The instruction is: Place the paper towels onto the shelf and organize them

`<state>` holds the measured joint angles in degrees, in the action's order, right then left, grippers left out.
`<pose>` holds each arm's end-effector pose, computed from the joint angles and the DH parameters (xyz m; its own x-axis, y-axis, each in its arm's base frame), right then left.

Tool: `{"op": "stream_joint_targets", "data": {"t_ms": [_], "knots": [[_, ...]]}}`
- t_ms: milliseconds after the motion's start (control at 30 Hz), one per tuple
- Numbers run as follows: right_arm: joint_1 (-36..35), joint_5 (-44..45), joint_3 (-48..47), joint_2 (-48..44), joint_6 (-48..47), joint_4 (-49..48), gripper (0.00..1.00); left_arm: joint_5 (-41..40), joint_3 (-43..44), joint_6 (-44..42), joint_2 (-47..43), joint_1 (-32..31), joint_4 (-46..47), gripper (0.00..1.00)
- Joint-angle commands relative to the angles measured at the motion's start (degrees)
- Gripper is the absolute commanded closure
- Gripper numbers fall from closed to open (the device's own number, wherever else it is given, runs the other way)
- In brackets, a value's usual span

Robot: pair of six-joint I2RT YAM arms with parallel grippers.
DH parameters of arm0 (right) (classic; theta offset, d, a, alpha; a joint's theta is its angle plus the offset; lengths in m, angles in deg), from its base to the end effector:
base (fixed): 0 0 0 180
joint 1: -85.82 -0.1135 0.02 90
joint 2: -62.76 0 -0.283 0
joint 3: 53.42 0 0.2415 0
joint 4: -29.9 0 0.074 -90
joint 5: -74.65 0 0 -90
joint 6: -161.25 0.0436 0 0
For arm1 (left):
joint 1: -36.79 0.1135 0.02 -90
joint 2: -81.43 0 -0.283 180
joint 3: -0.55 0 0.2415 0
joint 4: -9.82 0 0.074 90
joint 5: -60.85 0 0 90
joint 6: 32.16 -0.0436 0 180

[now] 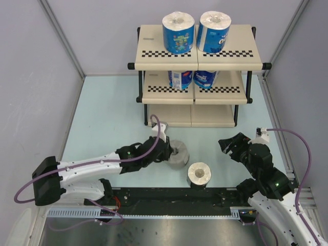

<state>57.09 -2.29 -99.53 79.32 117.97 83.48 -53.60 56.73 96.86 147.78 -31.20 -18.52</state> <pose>0.0619 0.0227 0.2658 -0.4539 0.5599 -0.6931 0.0630 0.7961 0.6018 0.1041 -0.2094 0.2593 -0.6362 0.0447 -0.7702 0.4145 0.8618 -0.2924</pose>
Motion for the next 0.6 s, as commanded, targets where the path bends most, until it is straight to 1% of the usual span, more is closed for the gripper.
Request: {"op": "stream_joint_targets", "data": {"t_ms": [0,33,167,300,433,567], "knots": [[-0.19,0.39,0.17,-0.12,-0.23,-0.71,0.21,5.63,0.39,0.26,0.09,8.46,13.69,0.75],[-0.27,0.39,0.17,-0.38,-0.23,-0.44,0.21,5.64,1.43,-0.17,1.49,9.27,15.43,0.75],[-0.27,0.56,0.17,-1.09,0.13,-0.26,0.21,2.04,7.23,-3.25,6.67,10.85,15.54,0.77],[-0.27,0.57,0.17,-0.74,0.04,-0.26,0.21,-0.33,11.45,-5.8,12.21,12.0,18.26,0.78],[-0.36,0.39,0.26,-0.82,0.21,-0.18,0.21,-2.35,16.11,-5.98,16.88,13.23,19.22,0.78],[-0.45,0.12,0.17,-1.0,0.39,-0.18,0.21,-4.03,17.35,-5.1,19.78,15.25,20.89,0.78]]}}
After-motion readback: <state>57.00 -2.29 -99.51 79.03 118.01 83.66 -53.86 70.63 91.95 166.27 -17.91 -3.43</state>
